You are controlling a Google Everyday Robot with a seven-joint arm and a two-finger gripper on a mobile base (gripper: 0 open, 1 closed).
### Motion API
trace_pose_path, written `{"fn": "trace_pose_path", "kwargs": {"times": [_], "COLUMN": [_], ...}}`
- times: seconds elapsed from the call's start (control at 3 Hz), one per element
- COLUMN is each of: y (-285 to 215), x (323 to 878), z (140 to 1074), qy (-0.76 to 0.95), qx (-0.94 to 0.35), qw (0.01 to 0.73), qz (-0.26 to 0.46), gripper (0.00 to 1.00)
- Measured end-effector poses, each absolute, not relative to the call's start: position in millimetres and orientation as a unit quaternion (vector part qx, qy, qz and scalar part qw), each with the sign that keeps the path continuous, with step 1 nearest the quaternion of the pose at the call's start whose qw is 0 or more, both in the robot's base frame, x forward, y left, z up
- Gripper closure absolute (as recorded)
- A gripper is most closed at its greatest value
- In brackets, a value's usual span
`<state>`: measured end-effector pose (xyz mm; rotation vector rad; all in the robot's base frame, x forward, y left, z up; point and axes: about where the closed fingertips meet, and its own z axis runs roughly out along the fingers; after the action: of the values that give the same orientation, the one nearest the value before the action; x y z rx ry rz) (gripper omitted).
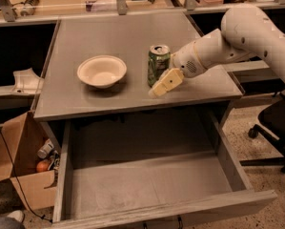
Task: Place green can into top drawer
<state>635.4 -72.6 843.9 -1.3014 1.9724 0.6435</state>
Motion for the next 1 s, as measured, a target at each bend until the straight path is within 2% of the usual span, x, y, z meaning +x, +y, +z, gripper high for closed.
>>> {"fn": "trace_pose_path", "kwargs": {"times": [0.67,1.0], "y": [-68,-55], "x": [640,650], "z": [846,857], "qy": [0.754,0.742], "qx": [-0.500,-0.507], "qw": [0.345,0.356], "qz": [0.251,0.256], "gripper": [0.00,0.03]}}
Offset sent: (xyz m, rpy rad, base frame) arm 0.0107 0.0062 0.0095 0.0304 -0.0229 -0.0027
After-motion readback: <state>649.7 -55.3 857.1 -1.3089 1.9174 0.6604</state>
